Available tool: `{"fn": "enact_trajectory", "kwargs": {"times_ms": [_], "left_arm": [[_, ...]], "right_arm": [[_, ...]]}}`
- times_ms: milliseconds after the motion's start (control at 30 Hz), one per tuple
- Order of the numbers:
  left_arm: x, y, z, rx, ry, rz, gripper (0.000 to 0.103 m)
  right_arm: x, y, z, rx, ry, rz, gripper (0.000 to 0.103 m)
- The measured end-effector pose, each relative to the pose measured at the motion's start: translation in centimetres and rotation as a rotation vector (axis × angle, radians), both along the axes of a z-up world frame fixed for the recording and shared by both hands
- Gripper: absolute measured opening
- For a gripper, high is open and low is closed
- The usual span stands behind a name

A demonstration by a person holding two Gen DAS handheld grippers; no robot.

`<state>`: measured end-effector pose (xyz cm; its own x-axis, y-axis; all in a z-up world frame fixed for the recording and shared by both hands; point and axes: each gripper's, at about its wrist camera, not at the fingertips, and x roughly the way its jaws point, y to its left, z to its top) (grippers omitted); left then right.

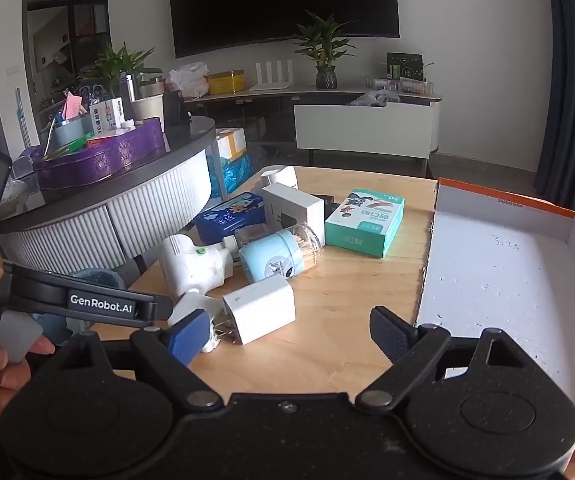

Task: Organize rigid objects
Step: 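Move left tool to the white plug-in repeller while right tool approaches the white square charger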

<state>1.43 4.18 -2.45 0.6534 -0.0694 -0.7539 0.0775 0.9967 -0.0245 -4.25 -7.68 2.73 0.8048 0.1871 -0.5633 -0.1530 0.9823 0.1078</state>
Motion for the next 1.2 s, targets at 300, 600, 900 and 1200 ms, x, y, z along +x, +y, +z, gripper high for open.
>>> {"fn": "enact_trajectory", "kwargs": {"times_ms": [300, 600, 900, 1200], "left_arm": [[1.2, -0.2, -0.3, -0.006, 0.005, -0.02, 0.103], [2.2, -0.6, -0.2, 0.001, 0.001, -0.037, 0.103], [3.3, -0.7, -0.8, -0.016, 0.01, -0.053, 0.103], [4.6, -1.2, -1.2, -0.033, 0.01, -0.087, 0.103]], "right_arm": [[0.7, 0.3, -0.9, -0.014, 0.013, 0.027, 0.102], [1.3, 0.5, -1.2, -0.021, 0.028, 0.037, 0.102], [2.1, 0.7, -1.8, -0.024, 0.038, 0.05, 0.102], [2.8, 1.2, -2.2, -0.022, 0.027, 0.072, 0.102]]}}
